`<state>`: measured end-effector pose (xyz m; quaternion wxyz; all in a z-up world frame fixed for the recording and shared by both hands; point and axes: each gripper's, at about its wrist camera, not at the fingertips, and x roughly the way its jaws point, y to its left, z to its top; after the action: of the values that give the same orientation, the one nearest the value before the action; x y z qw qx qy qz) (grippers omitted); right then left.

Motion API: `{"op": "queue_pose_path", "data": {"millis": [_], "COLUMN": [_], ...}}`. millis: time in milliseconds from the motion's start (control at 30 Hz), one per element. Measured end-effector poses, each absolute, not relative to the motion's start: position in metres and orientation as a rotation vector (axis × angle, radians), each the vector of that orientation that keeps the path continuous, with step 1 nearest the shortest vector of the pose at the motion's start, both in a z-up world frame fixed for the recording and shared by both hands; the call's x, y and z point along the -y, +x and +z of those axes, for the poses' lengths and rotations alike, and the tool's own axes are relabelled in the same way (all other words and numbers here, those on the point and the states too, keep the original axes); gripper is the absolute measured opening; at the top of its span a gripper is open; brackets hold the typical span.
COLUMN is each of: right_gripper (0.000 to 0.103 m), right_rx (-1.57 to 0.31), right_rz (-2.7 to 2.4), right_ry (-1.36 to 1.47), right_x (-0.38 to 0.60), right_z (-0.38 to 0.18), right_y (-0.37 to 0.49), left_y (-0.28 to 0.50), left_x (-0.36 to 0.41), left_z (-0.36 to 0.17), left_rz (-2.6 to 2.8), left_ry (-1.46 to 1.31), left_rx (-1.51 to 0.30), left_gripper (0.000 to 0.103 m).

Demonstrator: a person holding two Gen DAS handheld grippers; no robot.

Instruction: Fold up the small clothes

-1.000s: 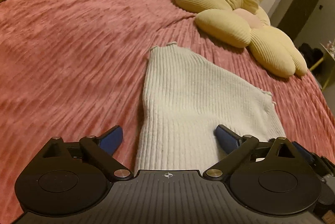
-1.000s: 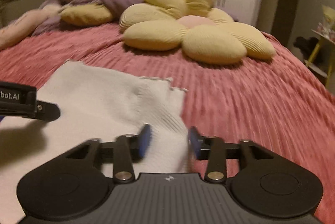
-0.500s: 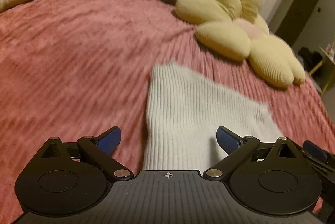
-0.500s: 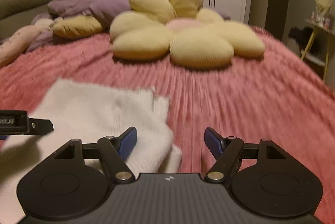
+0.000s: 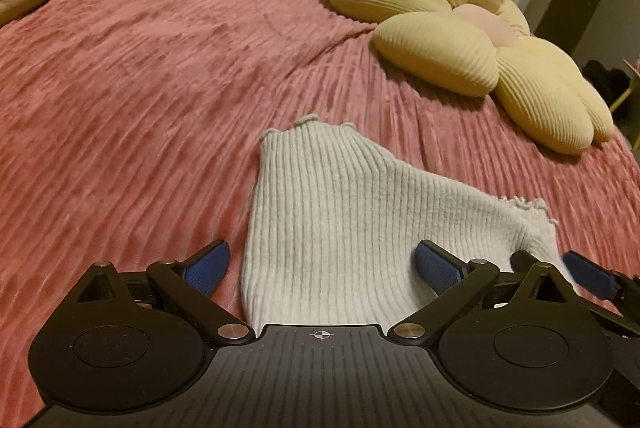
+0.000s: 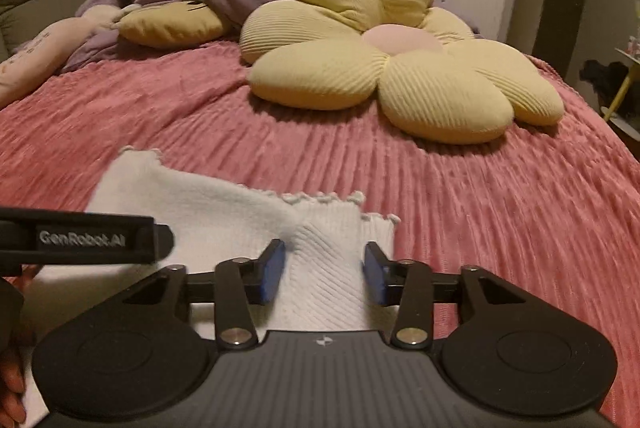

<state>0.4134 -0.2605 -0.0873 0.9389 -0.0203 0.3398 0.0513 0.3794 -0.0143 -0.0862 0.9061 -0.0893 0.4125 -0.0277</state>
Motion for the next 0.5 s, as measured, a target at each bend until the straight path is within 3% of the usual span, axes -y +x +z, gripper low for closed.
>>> {"op": "queue_pose_path", "data": {"millis": [333, 500], "right_gripper": [0.080, 0.084], "right_rx": [-0.695, -0.699], "right_rz": [0.038, 0.039], "right_ry": [0.010, 0.054], "right_x": [0.271, 0.279], "right_z": [-0.105, -0.101], "right_y": [0.420, 0.420], "left_y": [0.379, 0.373], "left_x": [0.014, 0.010], "left_z": [-0.095, -0.087], "left_rz": [-0.069, -0.067], "left_ry": [-0.186, -0.183], "left_rx": [-0.820, -0.819], "left_gripper": [0.103, 0.103]}}
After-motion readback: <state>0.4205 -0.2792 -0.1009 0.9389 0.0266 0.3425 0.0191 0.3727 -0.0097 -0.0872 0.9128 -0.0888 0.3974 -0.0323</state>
